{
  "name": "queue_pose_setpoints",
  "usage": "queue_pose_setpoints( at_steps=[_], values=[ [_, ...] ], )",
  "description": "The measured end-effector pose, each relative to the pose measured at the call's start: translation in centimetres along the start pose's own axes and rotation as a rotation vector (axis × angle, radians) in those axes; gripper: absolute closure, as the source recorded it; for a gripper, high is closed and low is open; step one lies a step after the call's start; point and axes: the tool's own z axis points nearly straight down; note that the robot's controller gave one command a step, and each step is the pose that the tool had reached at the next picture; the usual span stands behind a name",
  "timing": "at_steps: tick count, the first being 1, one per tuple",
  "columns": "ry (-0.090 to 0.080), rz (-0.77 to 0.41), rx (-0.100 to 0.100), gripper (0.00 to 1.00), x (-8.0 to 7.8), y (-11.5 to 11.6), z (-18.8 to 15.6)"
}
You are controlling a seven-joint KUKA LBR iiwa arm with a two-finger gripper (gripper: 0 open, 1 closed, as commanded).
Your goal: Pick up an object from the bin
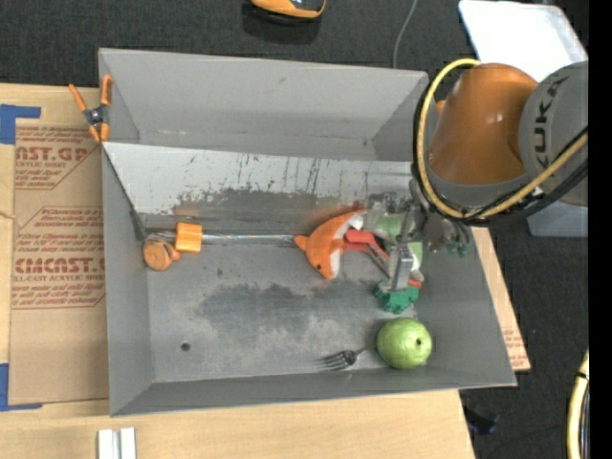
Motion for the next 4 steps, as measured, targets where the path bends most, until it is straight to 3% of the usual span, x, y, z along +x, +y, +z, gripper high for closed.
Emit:
queue_pose_setpoints(
  at_steps=[1, 2, 3, 4],
  values=[
    [-0.007, -0.001, 0.001, 0.0, -0.2, 0.0, -0.5],
    [-0.004, -0.017, 0.0, 0.0, -2.0, 1.9, 6.1],
    [-0.019, 0.315, -0.002, 0.0, -1.7, 3.9, 5.2],
    [-0.011, 0.005, 0.001, 0.0, -1.7, 3.1, 6.3]
  ],
)
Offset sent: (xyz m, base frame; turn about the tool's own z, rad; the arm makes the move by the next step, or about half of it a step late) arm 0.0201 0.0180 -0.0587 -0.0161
